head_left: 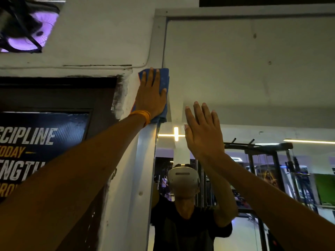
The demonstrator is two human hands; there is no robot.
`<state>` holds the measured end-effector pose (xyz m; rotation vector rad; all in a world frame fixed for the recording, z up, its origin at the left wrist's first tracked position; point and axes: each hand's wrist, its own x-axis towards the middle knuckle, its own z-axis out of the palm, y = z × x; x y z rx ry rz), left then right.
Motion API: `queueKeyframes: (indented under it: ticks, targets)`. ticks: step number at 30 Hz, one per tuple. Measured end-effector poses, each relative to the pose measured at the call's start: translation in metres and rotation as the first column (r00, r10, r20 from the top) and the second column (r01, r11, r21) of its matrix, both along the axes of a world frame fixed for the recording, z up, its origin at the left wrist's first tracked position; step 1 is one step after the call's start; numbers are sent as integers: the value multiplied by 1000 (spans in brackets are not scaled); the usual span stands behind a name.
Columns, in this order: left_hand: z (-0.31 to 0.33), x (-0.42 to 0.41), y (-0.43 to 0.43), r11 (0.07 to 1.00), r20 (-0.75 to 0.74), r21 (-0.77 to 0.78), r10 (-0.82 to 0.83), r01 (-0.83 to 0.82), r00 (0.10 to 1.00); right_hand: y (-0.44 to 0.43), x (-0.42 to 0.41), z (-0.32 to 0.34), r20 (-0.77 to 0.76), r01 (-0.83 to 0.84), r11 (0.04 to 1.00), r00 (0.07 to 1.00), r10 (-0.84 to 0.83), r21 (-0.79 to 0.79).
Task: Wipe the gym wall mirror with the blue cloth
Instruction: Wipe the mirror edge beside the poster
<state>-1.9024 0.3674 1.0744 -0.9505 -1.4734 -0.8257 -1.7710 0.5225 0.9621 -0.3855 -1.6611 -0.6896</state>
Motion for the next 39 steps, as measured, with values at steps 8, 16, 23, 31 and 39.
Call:
queueKeyframes:
  ticks: [8,16,23,31,39]
  targets:
    - [-85,-11,2,998,-175,-42,-61,55,983,1,-3,0,-16,16,1000,1000,-16,11]
    - [26,-10,8,998,-45,22,66,-65,997,0,1,1,-6,2,1000,1000,-2,12]
    - [-165,-9,9,982,-164,53,-169,179,972,-2,1,0,-4,20,1000,1000,-20,-2]
    - [-66,-6,2,987,12,53,-155,154,988,-8,6,1,33,36,999,999,-35,-25]
    - [-180,-13,3,984,-110,-18,-176,175,978,-6,15,-10,80,27,1000,996,-26,-14]
